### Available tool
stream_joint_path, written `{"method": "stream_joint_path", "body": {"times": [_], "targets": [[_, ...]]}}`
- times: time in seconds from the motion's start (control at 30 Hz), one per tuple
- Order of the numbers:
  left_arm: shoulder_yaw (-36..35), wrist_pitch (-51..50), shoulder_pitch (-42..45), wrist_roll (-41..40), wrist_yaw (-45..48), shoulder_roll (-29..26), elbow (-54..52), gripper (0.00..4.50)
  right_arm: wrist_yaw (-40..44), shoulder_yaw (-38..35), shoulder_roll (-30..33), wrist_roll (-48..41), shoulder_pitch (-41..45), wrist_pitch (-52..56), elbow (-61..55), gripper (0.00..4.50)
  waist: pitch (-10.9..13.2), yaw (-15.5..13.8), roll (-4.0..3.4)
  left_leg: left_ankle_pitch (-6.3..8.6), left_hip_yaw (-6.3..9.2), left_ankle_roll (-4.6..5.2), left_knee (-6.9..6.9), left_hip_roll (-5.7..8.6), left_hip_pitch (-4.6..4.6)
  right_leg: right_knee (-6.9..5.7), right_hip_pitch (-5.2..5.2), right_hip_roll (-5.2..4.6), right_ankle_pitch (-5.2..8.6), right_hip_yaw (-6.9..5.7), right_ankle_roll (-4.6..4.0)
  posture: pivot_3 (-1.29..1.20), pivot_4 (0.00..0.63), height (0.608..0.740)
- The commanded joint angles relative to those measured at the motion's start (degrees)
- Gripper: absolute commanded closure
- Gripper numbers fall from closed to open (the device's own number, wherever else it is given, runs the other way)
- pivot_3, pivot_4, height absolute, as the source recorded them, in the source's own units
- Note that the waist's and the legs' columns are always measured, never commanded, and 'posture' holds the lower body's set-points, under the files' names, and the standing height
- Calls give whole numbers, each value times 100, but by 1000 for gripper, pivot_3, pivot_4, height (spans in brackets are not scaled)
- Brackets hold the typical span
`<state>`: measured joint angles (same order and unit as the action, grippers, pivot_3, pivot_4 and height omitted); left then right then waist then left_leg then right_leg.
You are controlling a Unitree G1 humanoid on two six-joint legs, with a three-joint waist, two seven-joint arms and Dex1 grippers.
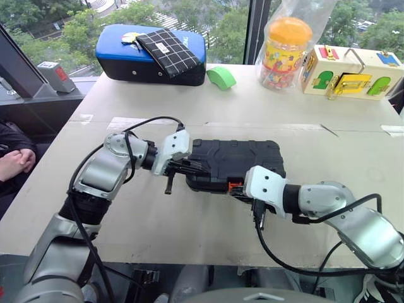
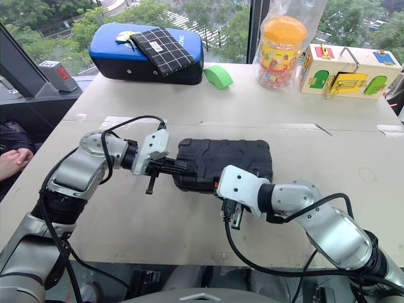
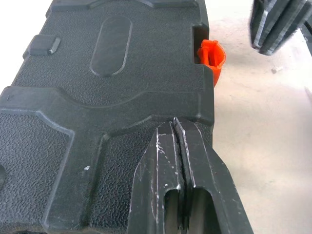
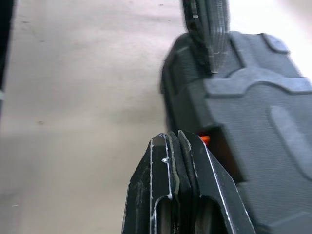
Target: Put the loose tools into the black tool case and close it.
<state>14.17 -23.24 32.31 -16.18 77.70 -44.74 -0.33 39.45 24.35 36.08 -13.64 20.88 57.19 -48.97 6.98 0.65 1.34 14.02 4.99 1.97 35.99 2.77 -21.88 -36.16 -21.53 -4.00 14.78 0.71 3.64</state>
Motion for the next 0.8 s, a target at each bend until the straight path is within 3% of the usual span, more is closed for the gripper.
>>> {"method": "stream_joint_path", "body": {"times": [0.03,0.23,0.4,0.8], "targets": [[429,-3,-290,512,-72,-107,85,4500,-137,134,-24,110,269,-61,93,4481,-3,2,-5,0,-2,0,0,1,1,0,0,-1,0,3,0,0,150,740],[431,-32,-378,536,-157,-15,-30,4500,-191,626,113,426,266,-344,624,4481,-23,-4,-17,0,-1,0,0,3,3,0,2,-3,0,0,0,0,150,740],[398,-42,-357,523,-183,-37,-47,4500,-470,272,-11,725,479,-738,1298,4481,-22,0,-18,0,-2,0,2,4,4,0,3,-2,0,3,0,0,150,740],[806,257,-625,1080,-203,-169,217,4500,-85,-128,-140,-94,651,-344,1109,4481,-29,10,-32,-1,0,1,8,1,12,-3,8,-2,-2,11,-3,0,150,740]]}}
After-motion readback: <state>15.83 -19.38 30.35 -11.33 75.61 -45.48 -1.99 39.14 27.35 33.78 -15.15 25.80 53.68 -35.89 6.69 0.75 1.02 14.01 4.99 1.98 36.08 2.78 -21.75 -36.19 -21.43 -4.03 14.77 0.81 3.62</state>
